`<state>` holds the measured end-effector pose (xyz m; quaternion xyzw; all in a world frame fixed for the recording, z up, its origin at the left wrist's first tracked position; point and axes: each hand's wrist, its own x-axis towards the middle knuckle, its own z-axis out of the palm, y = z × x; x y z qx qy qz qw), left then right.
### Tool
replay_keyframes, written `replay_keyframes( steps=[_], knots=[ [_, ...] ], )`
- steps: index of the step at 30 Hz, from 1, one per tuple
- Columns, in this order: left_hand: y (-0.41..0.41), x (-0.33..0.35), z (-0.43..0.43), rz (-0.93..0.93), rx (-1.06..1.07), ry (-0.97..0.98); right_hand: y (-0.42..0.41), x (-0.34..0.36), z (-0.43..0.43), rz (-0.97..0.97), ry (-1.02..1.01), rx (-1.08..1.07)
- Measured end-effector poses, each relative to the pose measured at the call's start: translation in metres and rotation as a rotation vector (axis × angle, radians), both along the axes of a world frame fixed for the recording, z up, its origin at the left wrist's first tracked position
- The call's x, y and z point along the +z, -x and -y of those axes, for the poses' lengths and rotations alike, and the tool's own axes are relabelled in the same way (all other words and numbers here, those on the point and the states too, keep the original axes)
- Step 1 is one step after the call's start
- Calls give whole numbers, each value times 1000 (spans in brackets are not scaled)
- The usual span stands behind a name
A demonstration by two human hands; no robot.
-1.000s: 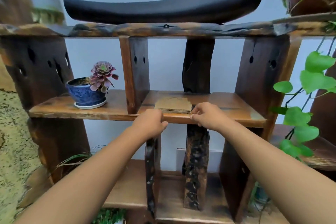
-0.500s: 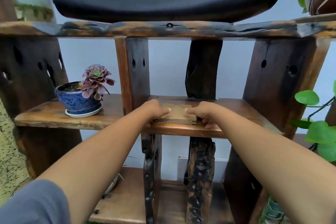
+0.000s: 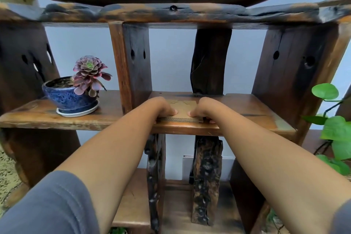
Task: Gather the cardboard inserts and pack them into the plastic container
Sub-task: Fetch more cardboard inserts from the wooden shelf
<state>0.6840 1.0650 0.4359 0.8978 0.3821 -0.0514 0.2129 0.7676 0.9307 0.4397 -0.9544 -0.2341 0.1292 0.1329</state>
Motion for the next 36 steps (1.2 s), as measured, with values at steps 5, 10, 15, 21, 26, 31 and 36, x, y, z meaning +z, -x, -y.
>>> replay_keyframes(
  steps=[5,10,15,21,26,31,36],
  knots=[
    [4,-2,4,38,33,21,-2,-6,3,8,-54,-9],
    [13,-10,10,229,107,-8,7,-12,9,91,-139,-8],
    [32,-16,27,298,121,-66,25,-19,25,148,-199,-37],
    [73,-33,65,416,50,-223,56,-41,69,220,-349,-3],
    [113,-63,106,432,-19,-166,90,-74,121,302,-325,47],
    [152,-115,152,365,-32,-97,130,-121,172,294,-303,28],
    [203,-174,194,276,-30,-19,177,-175,221,145,-275,12]
  ],
)
